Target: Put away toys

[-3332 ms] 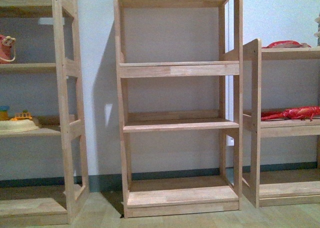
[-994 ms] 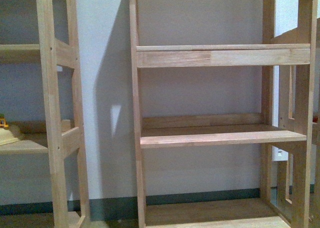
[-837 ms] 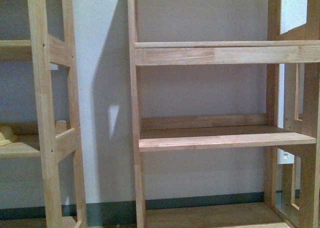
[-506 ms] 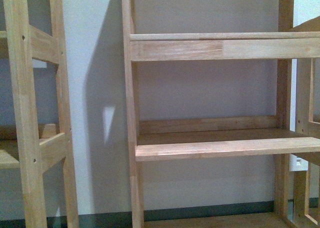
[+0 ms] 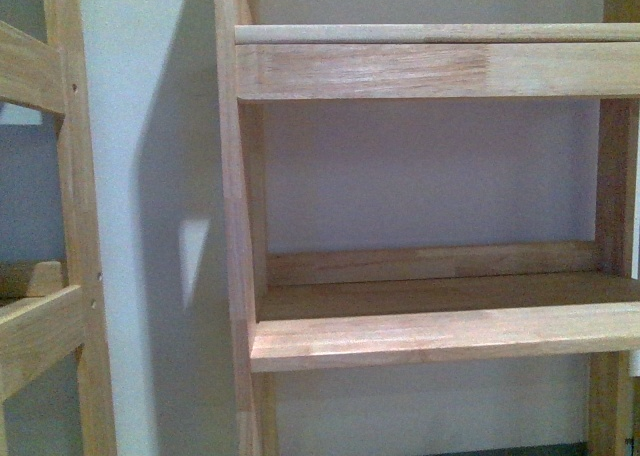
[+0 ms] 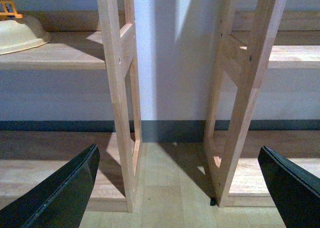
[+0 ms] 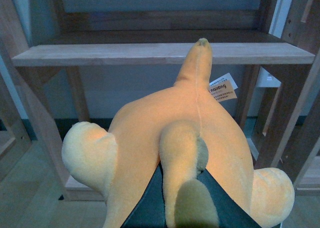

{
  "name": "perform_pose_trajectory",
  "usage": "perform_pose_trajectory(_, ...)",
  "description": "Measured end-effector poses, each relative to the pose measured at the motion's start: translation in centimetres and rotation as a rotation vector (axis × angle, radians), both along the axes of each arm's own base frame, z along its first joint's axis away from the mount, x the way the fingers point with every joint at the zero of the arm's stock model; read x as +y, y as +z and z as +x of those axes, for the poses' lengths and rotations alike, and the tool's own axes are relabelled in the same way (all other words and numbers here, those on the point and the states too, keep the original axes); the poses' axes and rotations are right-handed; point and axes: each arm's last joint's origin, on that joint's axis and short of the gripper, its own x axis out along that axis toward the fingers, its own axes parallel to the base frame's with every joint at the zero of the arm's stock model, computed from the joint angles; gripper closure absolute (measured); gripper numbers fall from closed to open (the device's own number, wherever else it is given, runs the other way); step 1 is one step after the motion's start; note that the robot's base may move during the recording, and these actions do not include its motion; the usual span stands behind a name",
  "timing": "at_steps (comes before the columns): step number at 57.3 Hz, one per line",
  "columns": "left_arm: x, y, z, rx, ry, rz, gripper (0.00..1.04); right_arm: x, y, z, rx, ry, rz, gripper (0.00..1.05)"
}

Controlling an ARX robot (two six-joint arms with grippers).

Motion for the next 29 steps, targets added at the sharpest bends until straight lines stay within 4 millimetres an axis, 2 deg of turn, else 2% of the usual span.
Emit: perform_pose_trajectory(29, 0.0, 0.0, 0.0, 0.0, 0.001, 0.0, 0.06, 0.0, 0.0, 0.0, 0.0, 0.0, 0.0, 0.98)
